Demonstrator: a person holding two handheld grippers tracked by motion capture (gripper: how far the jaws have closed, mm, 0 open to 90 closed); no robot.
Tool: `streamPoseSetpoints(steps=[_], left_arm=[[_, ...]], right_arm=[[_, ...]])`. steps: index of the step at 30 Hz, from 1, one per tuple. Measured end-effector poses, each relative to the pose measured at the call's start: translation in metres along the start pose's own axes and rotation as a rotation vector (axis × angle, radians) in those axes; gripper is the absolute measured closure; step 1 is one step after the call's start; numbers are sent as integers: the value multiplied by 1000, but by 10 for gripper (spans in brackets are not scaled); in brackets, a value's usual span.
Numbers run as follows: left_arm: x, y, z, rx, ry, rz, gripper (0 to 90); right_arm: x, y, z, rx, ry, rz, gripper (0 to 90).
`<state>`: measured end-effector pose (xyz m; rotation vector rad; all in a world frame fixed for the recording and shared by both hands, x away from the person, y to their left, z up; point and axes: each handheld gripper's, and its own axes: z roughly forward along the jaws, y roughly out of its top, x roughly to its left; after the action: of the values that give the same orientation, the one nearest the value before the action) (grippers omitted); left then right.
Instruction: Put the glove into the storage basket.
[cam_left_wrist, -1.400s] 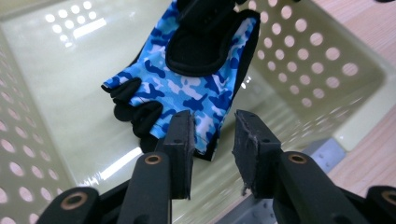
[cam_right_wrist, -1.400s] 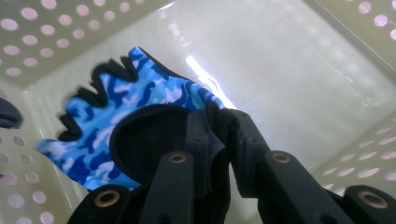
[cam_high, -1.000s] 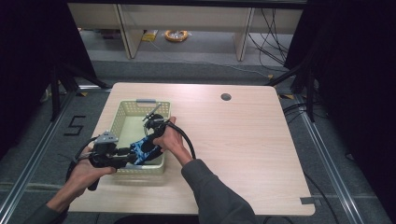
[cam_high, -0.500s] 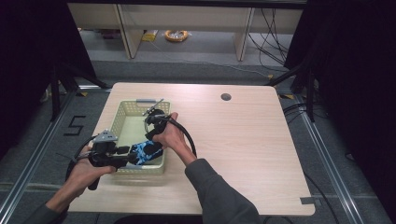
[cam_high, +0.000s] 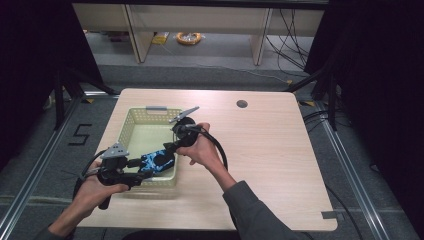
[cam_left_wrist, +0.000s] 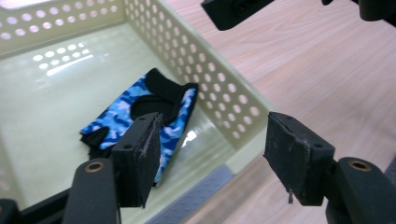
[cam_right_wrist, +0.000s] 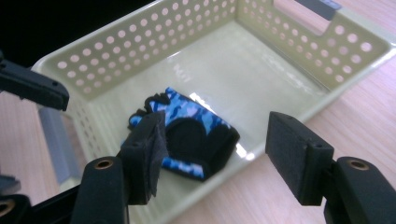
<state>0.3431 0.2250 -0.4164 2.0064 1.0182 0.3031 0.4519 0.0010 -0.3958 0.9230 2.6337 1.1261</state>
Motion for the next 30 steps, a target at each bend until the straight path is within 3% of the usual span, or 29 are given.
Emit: streamPoseSetpoints(steps=[1, 2, 3, 10, 17, 19, 24, 27, 30], left_arm=[[-6, 1, 0, -18, -8, -2, 348], [-6, 1, 0, -18, -8, -2, 344], [-11, 1, 1, -43, -27, -9, 343], [-27, 1, 4, -67, -55, -4, 333], [-45, -2, 12, -62, -112, 1, 329], [-50, -2, 14, -58, -122, 19, 329], [-57, -3, 20, -59, -127, 25, 324], [-61, -4, 24, -62, -131, 49, 323], [-65, -5, 27, -63, -139, 43, 320]], right_arm=[[-1, -7, -8, -25, 6, 3, 385], [-1, -7, -8, -25, 6, 3, 385], [-2, -13, -19, -19, 7, 16, 385], [-3, -32, -40, -44, 13, 0, 378], [-6, -56, -59, -72, 4, 26, 374], [-6, -63, -62, -67, 4, 45, 374], [-10, -77, -70, -93, 3, 43, 373], [-11, -85, -75, -103, 2, 49, 370], [-12, -90, -80, -88, 1, 55, 366]])
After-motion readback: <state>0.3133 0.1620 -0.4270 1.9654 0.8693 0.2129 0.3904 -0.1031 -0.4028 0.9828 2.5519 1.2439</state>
